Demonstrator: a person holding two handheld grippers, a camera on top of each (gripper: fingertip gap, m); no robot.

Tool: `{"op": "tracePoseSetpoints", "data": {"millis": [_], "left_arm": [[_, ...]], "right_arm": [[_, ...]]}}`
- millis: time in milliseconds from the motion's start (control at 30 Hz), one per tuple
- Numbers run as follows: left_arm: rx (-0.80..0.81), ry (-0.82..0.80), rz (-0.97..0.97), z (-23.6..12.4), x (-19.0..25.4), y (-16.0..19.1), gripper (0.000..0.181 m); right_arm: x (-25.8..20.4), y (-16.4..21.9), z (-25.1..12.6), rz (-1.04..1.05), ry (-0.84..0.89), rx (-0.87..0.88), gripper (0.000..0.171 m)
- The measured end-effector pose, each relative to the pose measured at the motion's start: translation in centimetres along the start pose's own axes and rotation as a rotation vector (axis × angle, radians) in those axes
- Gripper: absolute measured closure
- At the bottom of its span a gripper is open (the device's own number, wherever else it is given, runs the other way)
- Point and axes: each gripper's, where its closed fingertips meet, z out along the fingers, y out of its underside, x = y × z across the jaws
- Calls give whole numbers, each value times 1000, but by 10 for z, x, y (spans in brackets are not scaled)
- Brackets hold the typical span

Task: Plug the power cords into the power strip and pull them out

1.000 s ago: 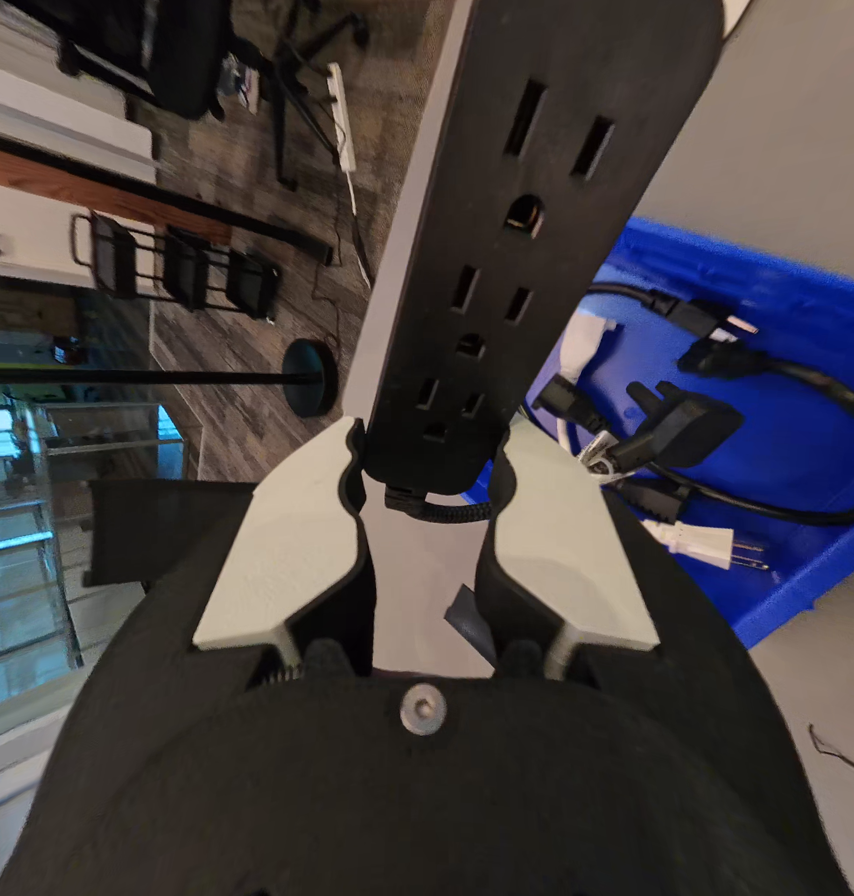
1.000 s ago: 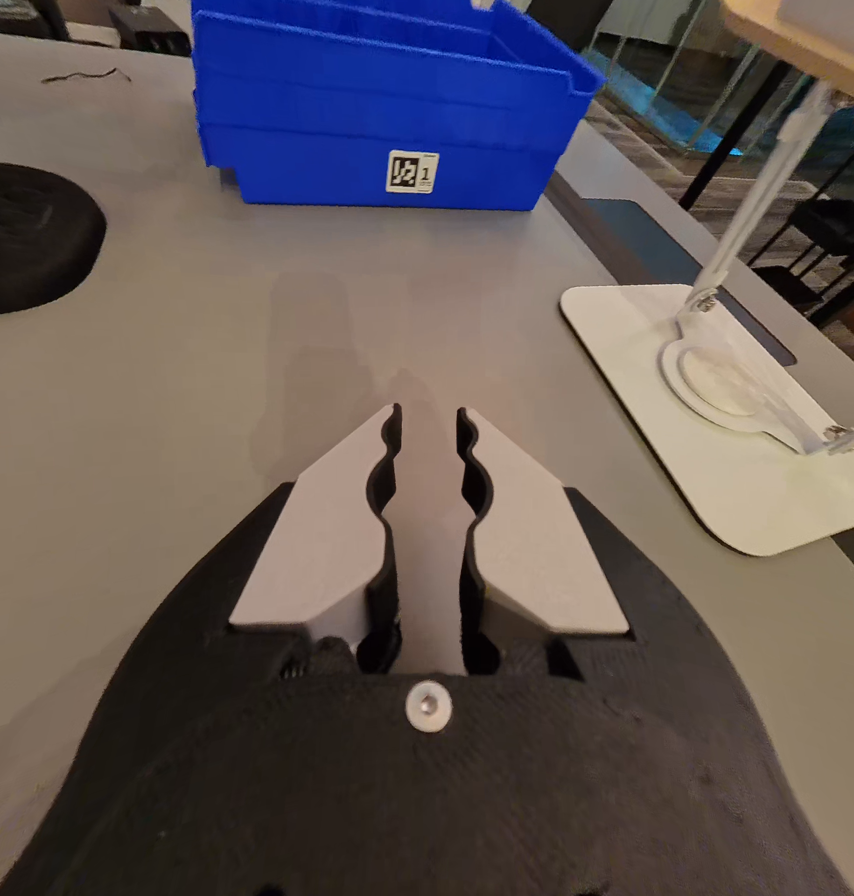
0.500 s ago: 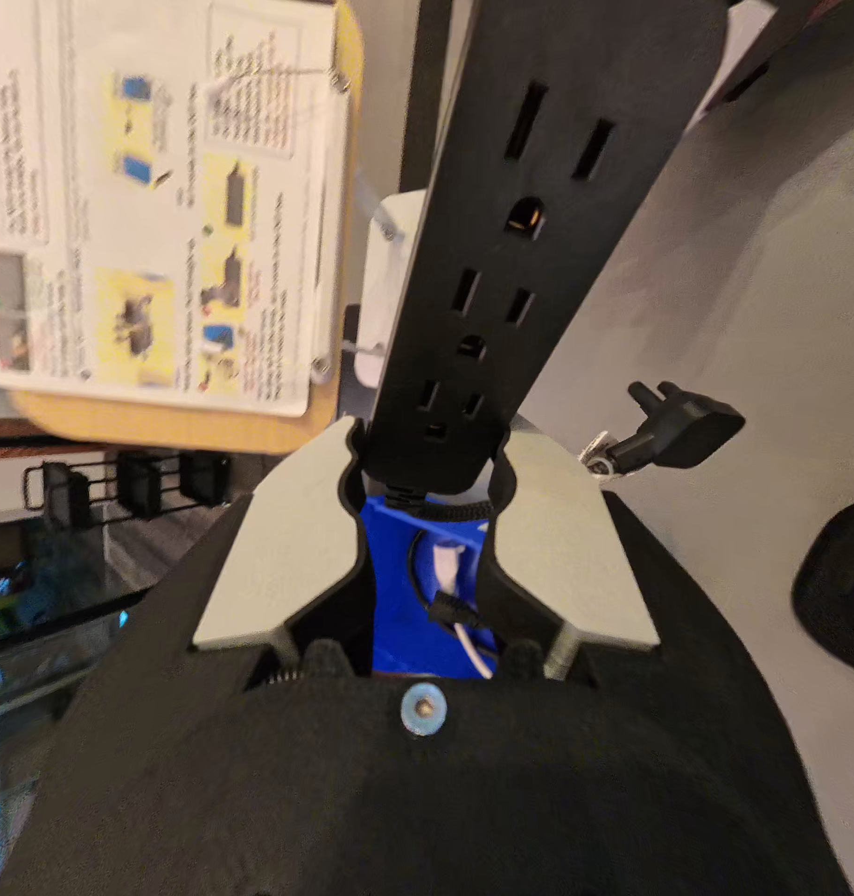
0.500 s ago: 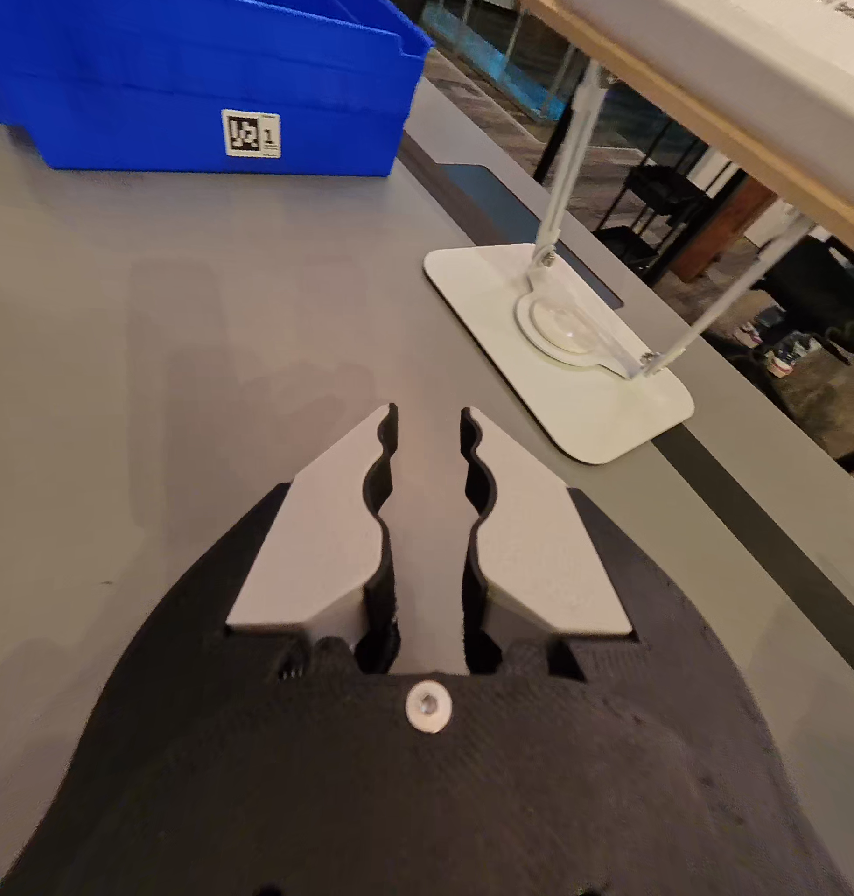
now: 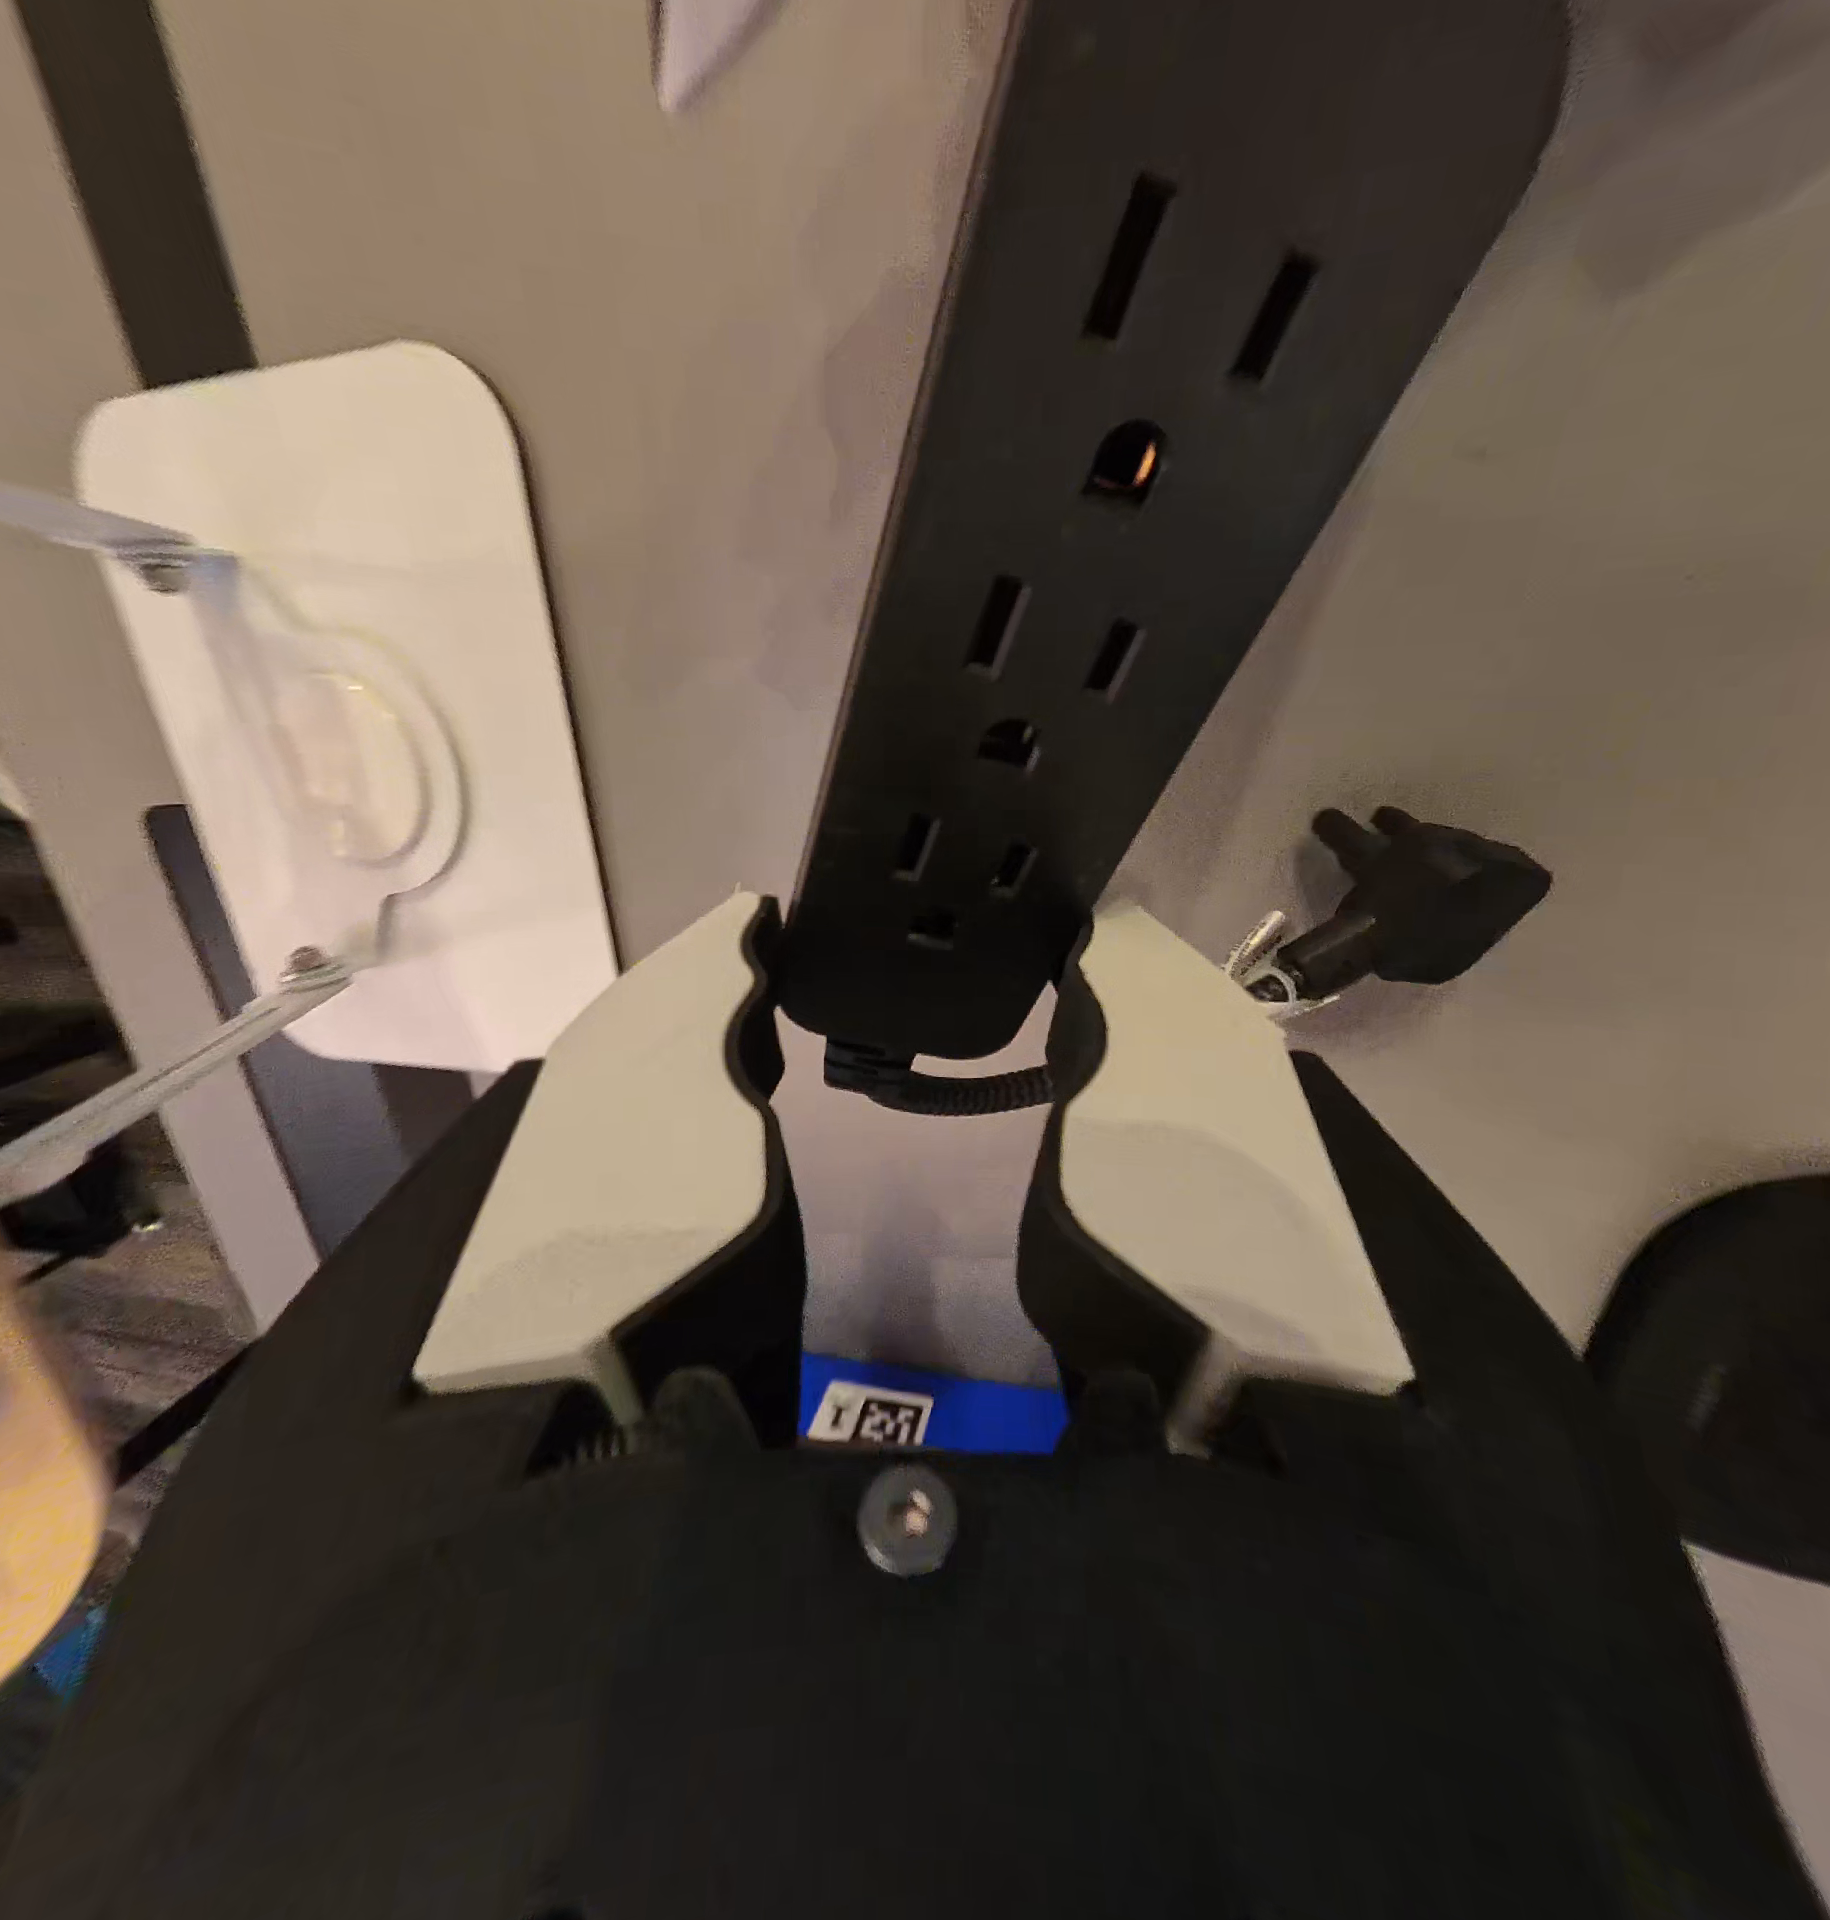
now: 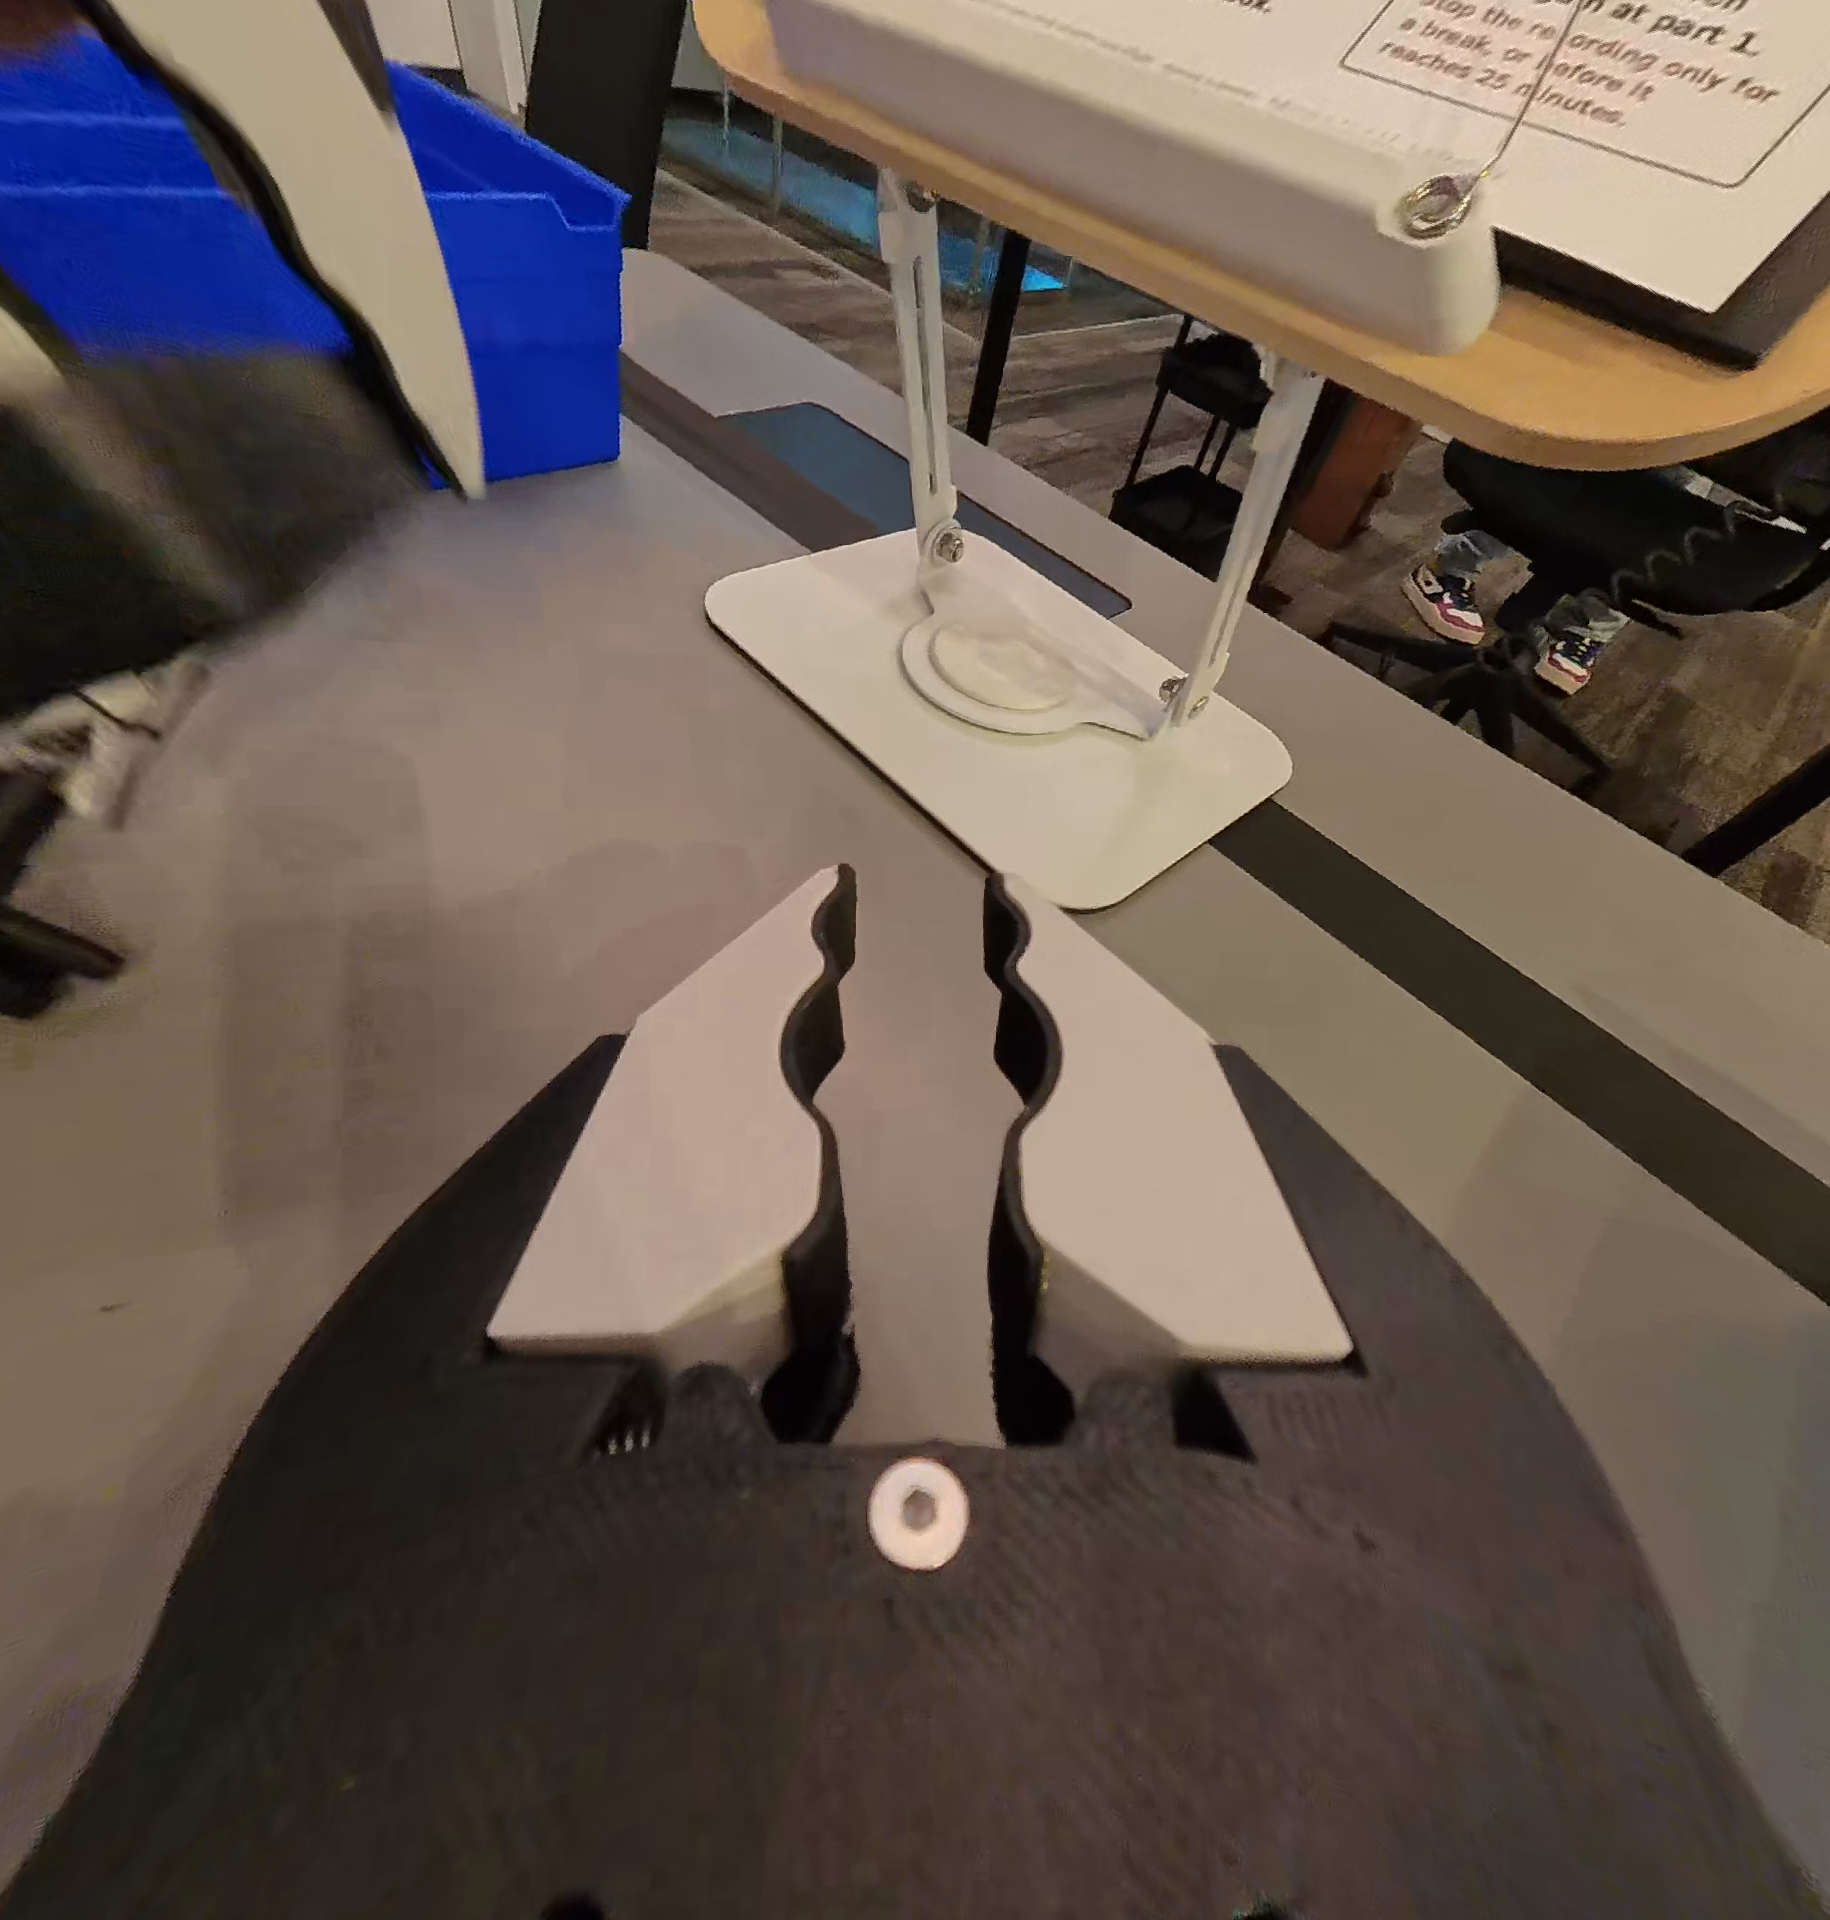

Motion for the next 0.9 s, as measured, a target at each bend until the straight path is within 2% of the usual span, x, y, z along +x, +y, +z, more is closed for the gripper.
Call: {"op": "tracePoseSetpoints", "data": {"millis": [167, 400, 700, 900], "left_arm": [[-67, 72, -17, 48, -1, 8, 134], [-91, 83, -31, 91, -5, 10, 134], [0, 66, -25, 97, -6, -8, 133], [19, 35, -20, 92, -6, -10, 134]], "right_arm": [[-5, -10, -5, 0, -47, 60, 145], [-31, -21, -6, -67, -172, 110, 138], [-80, 19, 16, -165, -372, -100, 123], [-85, 44, 25, -193, -380, -220, 136]]}}
